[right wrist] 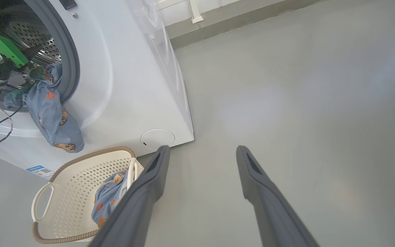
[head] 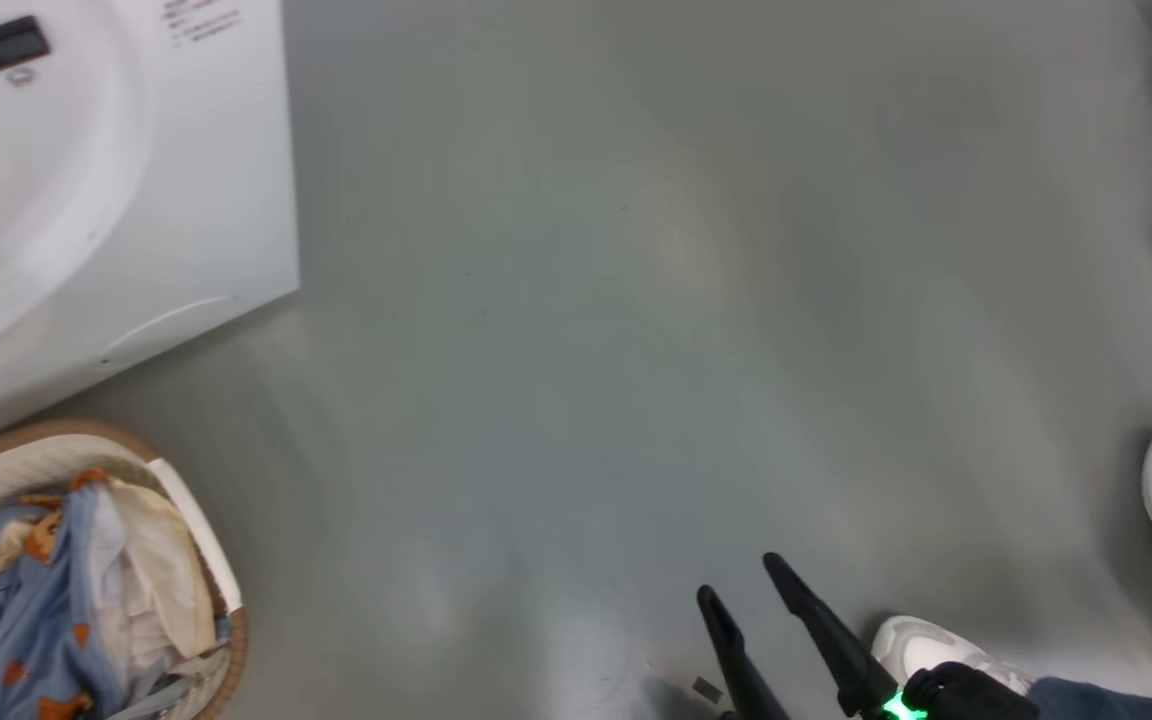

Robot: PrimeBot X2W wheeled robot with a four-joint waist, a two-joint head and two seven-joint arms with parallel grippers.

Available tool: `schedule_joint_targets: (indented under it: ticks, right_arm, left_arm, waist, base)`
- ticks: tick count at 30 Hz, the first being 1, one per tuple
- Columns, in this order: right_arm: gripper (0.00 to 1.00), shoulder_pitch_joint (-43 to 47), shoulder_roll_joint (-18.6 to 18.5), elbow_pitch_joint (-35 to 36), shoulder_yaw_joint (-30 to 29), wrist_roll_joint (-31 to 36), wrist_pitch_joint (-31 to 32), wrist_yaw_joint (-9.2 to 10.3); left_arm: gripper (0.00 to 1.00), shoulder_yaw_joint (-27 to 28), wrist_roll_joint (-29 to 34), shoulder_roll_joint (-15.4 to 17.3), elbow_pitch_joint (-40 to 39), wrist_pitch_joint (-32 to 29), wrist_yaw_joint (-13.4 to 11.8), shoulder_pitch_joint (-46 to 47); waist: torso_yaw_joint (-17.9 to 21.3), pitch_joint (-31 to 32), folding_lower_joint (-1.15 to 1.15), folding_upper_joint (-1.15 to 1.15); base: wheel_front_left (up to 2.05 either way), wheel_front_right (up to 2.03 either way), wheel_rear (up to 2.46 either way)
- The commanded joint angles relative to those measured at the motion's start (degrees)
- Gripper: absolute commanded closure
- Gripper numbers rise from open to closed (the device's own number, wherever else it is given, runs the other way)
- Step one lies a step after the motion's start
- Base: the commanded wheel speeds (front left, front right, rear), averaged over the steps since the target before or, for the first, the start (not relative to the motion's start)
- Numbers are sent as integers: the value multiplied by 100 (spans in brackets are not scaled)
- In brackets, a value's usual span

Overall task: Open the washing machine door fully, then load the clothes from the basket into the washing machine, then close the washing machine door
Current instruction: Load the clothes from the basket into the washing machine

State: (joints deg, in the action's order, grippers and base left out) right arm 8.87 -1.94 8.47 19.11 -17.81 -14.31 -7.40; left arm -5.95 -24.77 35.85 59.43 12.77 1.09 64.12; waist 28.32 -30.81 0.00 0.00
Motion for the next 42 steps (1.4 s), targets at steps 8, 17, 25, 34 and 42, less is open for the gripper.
schedule_joint_targets:
  ticks: [8,17,25,34,42]
  right_arm:
    - [0,-381,-94,-82,-373,159,-69,-9]
    - [0,-651,-94,-251,-879,437,-69,-9]
    - [0,-686,-94,-298,-1237,525,-69,-9]
    - [0,-761,-94,-393,-1476,724,-69,-9]
    - [0,-836,-94,-519,-1626,936,-69,-9]
  left_arm:
    - [0,32,-120,-161,-210,163,-59,-246]
    - [0,176,-361,-643,-759,217,48,-896]
    - [0,574,-576,-1024,-2075,221,132,-2294]
    - [0,794,-704,-1432,-3769,222,75,-4227]
    - [0,899,-708,-1654,-4822,222,1,-5315]
  waist:
    - [-467,226,0,0]
    - [-937,345,0,0]
    - [-1244,581,0,0]
    - [-1570,771,0,0]
    - [-1812,867,0,0]
  base:
    - [0,0,0]
    - [0,0,0]
    - [0,0,0]
    - [0,0,0]
    - [0,0,0]
